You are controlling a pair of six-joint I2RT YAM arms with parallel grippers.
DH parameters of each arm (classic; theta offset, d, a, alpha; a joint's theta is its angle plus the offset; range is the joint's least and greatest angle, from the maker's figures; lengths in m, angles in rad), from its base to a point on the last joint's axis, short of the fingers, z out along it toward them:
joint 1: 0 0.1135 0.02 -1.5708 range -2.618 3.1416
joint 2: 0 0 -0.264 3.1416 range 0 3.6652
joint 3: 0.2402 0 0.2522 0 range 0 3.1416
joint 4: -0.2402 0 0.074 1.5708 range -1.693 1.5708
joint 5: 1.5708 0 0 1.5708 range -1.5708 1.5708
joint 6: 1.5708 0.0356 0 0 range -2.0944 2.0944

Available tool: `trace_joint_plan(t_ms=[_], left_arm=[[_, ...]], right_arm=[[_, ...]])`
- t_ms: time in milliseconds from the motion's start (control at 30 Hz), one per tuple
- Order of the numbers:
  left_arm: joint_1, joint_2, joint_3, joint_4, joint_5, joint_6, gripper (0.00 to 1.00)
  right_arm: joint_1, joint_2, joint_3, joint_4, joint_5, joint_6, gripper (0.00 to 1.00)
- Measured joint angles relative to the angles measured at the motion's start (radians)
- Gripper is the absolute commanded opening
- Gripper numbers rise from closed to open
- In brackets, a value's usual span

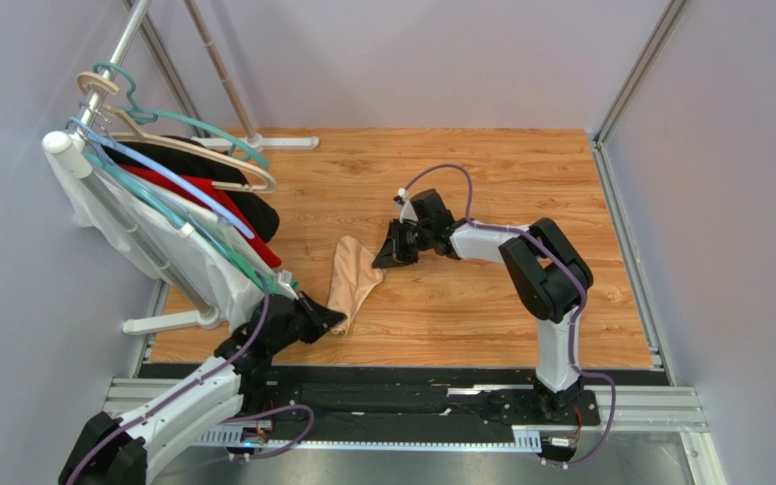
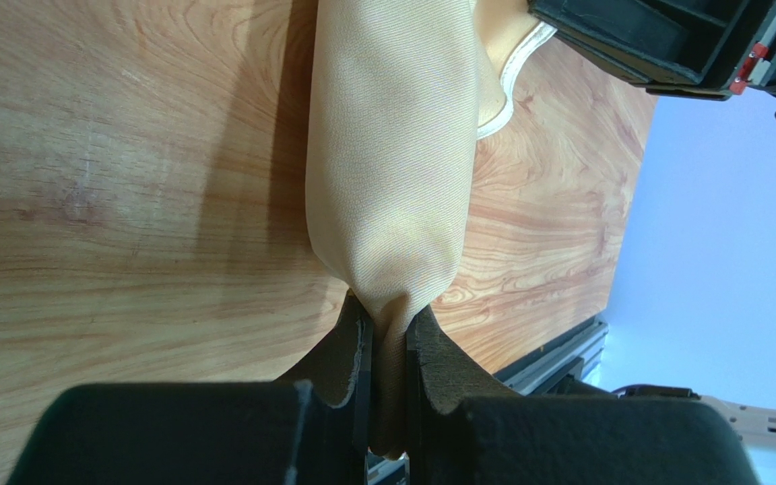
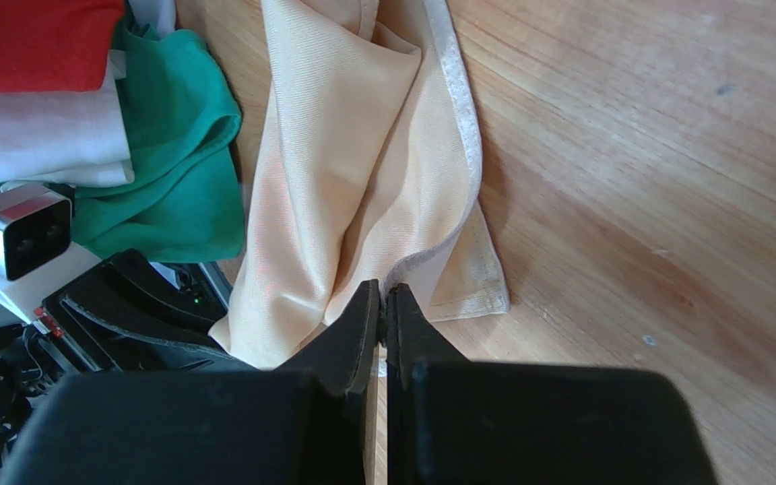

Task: Fold the napkin, place the utensils inside, and roll it up
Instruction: Roll the napkin with the utensil

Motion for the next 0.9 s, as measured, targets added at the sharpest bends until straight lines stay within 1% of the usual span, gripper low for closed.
trace_joint_plan(t_ms=[133, 333, 367, 433, 467, 500, 600, 900], left_arm=[[0.004, 0.004, 0.0, 0.001, 0.002, -0.001, 0.0], [0.005, 0.006, 0.0, 0.001, 0.006, -0.001, 0.0], [0.006, 0.006, 0.0, 0.001, 0.007, -0.001, 0.0], [0.007, 0.006, 0.0, 0.001, 0.008, 0.0, 0.0], [0.008, 0.007, 0.0, 0.001, 0.01, 0.0, 0.0], [0.009, 0.007, 0.0, 0.001, 0.011, 0.0, 0.0], [0.009, 0.007, 0.0, 0.001, 0.014, 0.0, 0.0], [0.011, 0.008, 0.0, 0.001, 0.026, 0.0, 0.0]], right_arm=[[0.007, 0.0, 0.021, -0.033, 0.032, -0.011, 0.06], [0.008, 0.0, 0.034, -0.158, 0.127, -0.067, 0.2], [0.008, 0.0, 0.033, -0.167, 0.132, -0.071, 0.26], [0.007, 0.0, 0.03, -0.18, 0.142, -0.082, 0.32], [0.007, 0.0, 0.029, -0.183, 0.142, -0.084, 0.4], [0.007, 0.0, 0.029, -0.181, 0.14, -0.085, 0.42], [0.007, -0.003, 0.029, -0.171, 0.134, -0.087, 0.46], [0.006, 0.01, 0.029, -0.129, 0.095, -0.076, 0.48]])
